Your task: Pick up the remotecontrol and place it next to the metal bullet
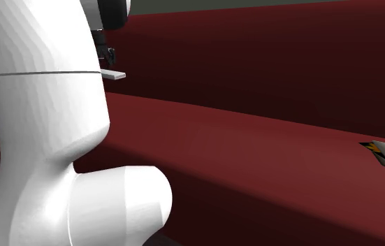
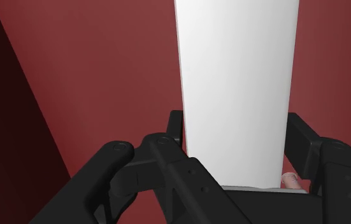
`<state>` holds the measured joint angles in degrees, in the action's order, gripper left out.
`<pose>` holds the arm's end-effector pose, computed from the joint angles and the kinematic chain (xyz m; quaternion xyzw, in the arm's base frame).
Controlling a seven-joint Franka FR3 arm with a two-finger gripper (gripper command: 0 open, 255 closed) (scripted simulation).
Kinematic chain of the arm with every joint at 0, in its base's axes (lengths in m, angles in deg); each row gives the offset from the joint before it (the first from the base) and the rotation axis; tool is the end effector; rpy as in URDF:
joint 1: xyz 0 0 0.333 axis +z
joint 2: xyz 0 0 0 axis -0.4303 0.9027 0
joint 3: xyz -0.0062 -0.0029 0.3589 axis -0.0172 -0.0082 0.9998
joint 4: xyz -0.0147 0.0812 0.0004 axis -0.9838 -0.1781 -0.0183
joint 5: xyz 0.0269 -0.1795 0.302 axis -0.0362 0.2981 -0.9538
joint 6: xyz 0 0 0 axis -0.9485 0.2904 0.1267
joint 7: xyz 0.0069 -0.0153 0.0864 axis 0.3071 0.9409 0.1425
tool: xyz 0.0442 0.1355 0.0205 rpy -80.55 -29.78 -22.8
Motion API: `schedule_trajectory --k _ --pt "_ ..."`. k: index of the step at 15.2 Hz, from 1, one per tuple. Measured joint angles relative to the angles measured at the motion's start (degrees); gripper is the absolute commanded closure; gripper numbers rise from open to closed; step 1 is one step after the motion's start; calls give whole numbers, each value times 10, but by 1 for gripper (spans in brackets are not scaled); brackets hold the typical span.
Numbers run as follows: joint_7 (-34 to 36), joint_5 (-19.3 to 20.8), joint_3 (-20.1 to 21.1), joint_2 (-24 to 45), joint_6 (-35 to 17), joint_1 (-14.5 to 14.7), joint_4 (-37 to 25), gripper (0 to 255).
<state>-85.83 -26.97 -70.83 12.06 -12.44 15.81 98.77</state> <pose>0.4199 0.4124 0.5964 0.7739 0.6330 0.0199 0.0044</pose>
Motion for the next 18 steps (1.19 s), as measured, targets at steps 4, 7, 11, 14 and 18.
schedule_trajectory --k 4,7,11,14,18 --pt "32 12 10 107 43 26 -149 255" --pt "45 19 13 178 79 41 -256 255" --pt "50 20 14 176 50 44 -224 255" --pt "51 19 14 166 22 42 -186 255" --pt "50 18 14 158 -15 39 -142 255"
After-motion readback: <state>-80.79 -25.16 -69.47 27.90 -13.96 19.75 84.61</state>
